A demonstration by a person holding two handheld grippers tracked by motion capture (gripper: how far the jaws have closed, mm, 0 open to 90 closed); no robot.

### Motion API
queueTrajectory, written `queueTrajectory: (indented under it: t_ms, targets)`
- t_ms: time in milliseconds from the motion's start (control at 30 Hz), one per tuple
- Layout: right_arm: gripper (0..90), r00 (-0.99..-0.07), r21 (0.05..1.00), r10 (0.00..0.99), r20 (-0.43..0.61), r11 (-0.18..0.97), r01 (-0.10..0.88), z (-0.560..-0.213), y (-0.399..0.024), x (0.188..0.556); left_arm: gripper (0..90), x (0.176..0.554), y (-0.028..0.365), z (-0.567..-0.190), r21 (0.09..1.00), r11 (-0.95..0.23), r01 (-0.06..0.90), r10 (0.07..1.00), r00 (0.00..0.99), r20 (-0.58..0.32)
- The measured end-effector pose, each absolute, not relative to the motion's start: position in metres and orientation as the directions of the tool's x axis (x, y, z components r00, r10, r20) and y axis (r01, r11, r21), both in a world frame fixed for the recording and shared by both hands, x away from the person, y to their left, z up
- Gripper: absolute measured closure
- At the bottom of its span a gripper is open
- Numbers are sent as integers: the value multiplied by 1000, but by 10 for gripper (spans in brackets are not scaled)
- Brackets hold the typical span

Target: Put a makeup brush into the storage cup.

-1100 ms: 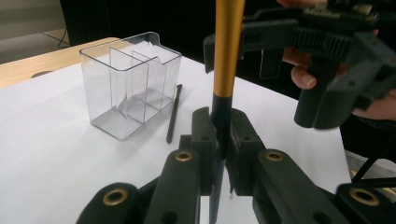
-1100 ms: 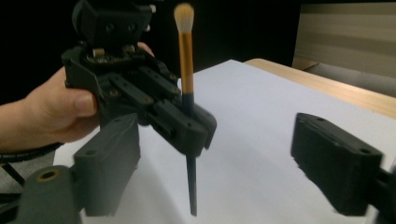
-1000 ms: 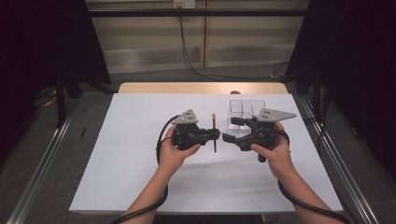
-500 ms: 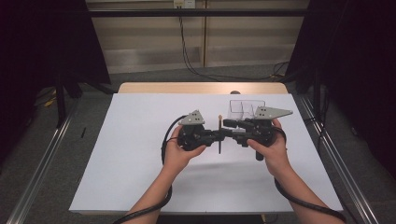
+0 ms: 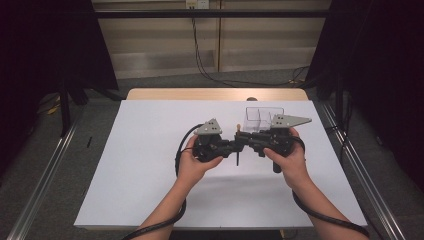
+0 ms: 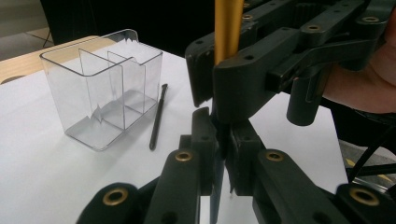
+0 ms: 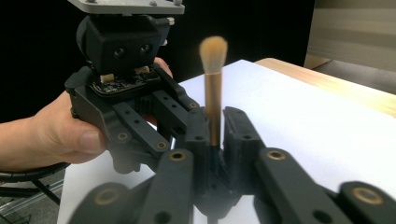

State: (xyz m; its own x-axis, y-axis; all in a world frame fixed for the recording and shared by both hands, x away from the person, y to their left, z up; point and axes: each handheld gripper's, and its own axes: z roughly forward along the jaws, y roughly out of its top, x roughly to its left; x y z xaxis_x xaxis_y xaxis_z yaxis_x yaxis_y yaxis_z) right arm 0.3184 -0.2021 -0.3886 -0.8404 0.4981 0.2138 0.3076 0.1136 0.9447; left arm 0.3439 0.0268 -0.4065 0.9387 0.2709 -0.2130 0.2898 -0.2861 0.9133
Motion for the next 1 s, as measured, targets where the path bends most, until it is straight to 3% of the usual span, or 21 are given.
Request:
queueTrajectory:
  t_ms: [467, 800, 1000]
  targets:
    - [848, -845, 951, 489, 215, 90, 294, -387, -203, 317, 814, 345, 29, -406, 913, -240, 331, 258, 928, -269]
    - [848, -842, 954, 492, 219, 73, 291, -385, -206, 318, 647, 345, 33, -407, 916, -223, 335, 265, 925, -274]
    - [848, -838, 954, 501, 217, 74, 291, -385, -210, 318, 477, 345, 39, -407, 919, -202, 340, 258, 923, -285]
